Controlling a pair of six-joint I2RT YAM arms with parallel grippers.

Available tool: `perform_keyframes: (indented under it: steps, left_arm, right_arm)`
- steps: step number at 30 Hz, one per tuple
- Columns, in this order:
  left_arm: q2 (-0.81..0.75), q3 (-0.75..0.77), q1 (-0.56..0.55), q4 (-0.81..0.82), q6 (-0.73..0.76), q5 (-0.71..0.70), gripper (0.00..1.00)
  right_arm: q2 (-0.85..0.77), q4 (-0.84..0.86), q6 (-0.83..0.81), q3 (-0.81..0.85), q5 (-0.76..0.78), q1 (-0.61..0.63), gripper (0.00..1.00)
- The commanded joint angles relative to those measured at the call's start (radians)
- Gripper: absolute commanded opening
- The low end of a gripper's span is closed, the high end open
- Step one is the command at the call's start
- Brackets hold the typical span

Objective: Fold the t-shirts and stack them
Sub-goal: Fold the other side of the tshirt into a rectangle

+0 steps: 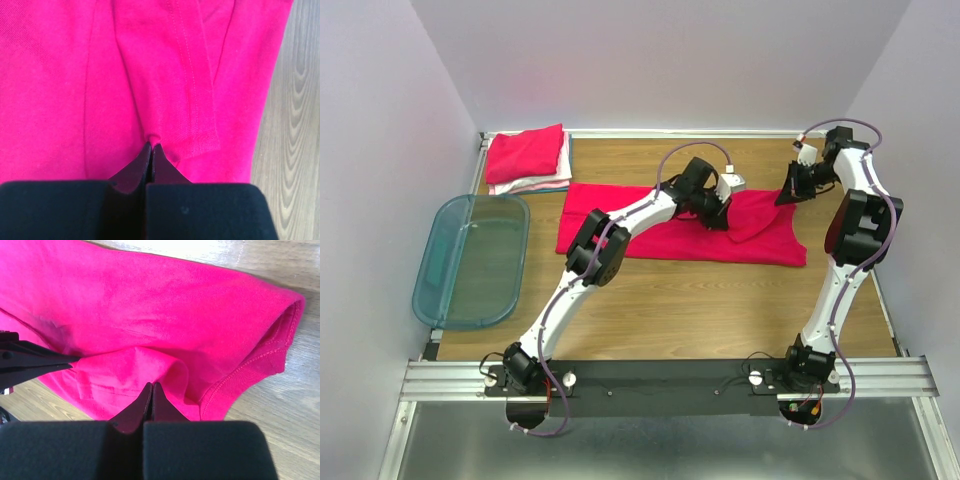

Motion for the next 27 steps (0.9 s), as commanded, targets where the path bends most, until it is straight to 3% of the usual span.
perform_keyframes:
  steps: [1, 27]
  left_arm:
    - [-0.057, -0.038, 0.016, 0.057, -0.015, 0.023, 0.00]
    - [-0.090, -0.076, 0.036, 0.140, -0.049, 0.033, 0.00]
  right_arm:
    - [-0.018, 0.011, 0.016, 0.038, -0.024, 0.009, 0.00]
    - [0.000, 0.020, 0.034, 0.109, -0.052, 0.018, 0.01]
